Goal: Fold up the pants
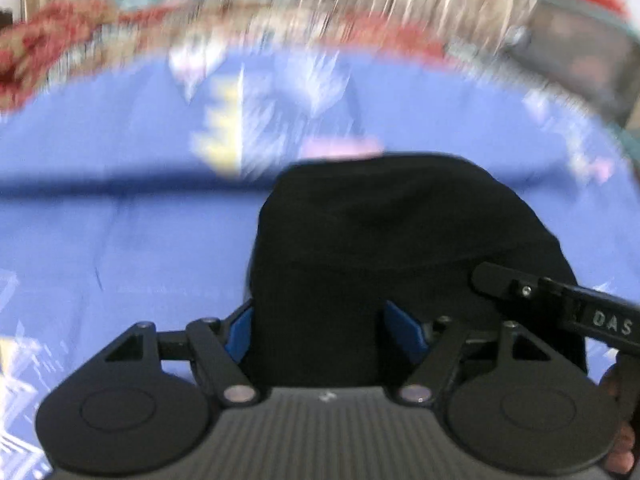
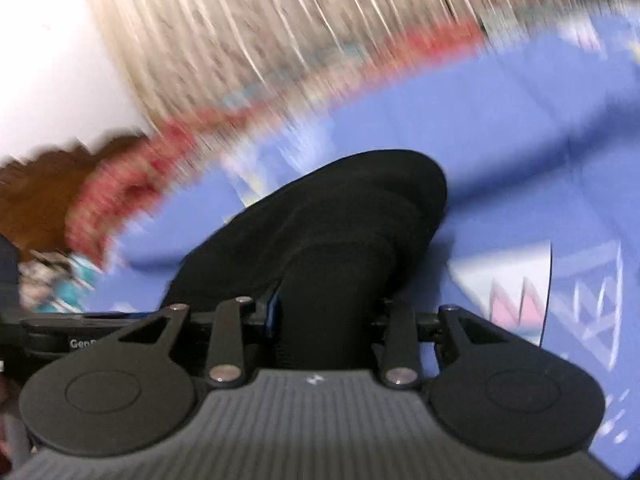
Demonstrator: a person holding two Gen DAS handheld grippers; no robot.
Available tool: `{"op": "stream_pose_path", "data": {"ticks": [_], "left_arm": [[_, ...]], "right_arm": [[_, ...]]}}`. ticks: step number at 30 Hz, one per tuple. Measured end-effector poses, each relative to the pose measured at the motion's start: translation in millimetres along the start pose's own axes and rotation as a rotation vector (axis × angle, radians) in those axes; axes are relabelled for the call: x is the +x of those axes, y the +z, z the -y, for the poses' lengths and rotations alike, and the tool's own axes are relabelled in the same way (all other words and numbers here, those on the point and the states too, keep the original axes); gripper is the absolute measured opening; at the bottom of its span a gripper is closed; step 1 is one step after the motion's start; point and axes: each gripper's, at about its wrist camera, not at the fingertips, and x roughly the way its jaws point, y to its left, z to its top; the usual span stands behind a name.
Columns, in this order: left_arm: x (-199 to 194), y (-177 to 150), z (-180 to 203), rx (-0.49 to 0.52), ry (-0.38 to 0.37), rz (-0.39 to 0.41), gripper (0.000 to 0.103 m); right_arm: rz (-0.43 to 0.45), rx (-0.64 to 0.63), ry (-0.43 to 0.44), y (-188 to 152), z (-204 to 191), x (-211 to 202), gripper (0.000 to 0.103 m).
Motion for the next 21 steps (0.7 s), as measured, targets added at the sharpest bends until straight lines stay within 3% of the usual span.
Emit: {"op": "stream_pose_path", "data": {"ticks": [1, 3, 6, 9, 13, 17, 21], "left_arm": [[3.3, -6.6, 1.1, 0.003, 0.009, 0.013, 0.077], [-6.1, -8.8, 6.8, 0.003, 0.021, 0.029, 0.079], [-33.5, -4.4, 16.5, 0.004, 0.066, 0.029, 0.085], [-73.7, -9.6, 16.8, -0.016, 0.107, 0.045, 0.101], [-121.1, -32.6, 27.0, -0.016, 0.161, 0.028, 0.102], [-166.8, -70.9, 41.9, -0.012, 0.231, 0.011, 0.103], [-205.8, -101.6, 50.3, -0.024, 0.275, -0.002, 0.103]], "right_arm": [[0.008, 0.035, -0.003, -3.2, 5.7, -2.9, 0.051], [-0.010, 0.091, 0.008, -0.6, 8.4, -16.2, 0.054], [-0.005, 0.058, -0.056, 1.9, -3.2, -53.6, 0.062], [0.014, 0.023, -0.071, -7.6, -9.8, -95.7, 0.072], [-0.009, -0.023, -0.053, -53.3, -21.1, -162.7, 0.083], [-0.053, -0.060, -0.042, -92.6, -41.4, -197.2, 0.090], [-0.103, -0.044, -0.089, -113.6, -63.4, -204.5, 0.091]]}}
